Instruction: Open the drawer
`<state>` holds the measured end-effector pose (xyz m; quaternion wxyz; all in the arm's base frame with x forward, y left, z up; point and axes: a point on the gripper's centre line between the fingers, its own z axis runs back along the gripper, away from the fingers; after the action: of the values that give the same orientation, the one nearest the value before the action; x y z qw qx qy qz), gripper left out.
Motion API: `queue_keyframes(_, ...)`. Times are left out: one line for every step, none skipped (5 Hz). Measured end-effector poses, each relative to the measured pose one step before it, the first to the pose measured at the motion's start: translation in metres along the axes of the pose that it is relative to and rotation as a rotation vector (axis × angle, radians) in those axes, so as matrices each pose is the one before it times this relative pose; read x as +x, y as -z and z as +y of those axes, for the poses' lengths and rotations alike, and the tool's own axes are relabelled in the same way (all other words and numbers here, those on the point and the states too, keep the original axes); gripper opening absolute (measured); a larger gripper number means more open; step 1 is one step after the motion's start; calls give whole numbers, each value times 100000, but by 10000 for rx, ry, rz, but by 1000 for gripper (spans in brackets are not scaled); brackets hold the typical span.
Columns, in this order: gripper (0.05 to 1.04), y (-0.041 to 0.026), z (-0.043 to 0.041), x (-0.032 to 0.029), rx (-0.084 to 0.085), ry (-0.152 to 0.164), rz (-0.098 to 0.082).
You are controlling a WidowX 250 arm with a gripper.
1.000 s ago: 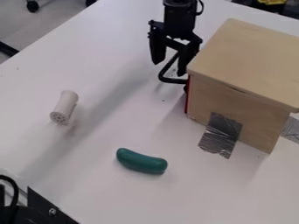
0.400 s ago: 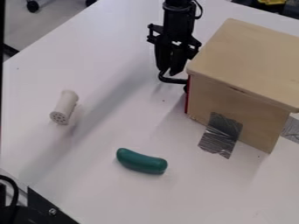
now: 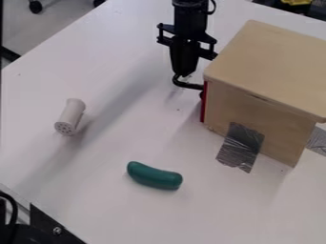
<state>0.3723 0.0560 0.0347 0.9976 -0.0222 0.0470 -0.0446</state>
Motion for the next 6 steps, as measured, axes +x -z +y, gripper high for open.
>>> queue_keyframes(113, 3, 2319, 199, -12, -299, 145)
queue_keyframes(110, 62, 2359, 331, 71, -218, -32)
queue_keyframes(108, -20, 818, 244, 147, 6, 79)
queue_keyframes(108, 53, 296, 108, 115, 18, 21)
queue_keyframes(106, 165, 53, 24, 9, 9, 67)
queue_keyframes(105, -71, 6, 6, -23, -2, 73)
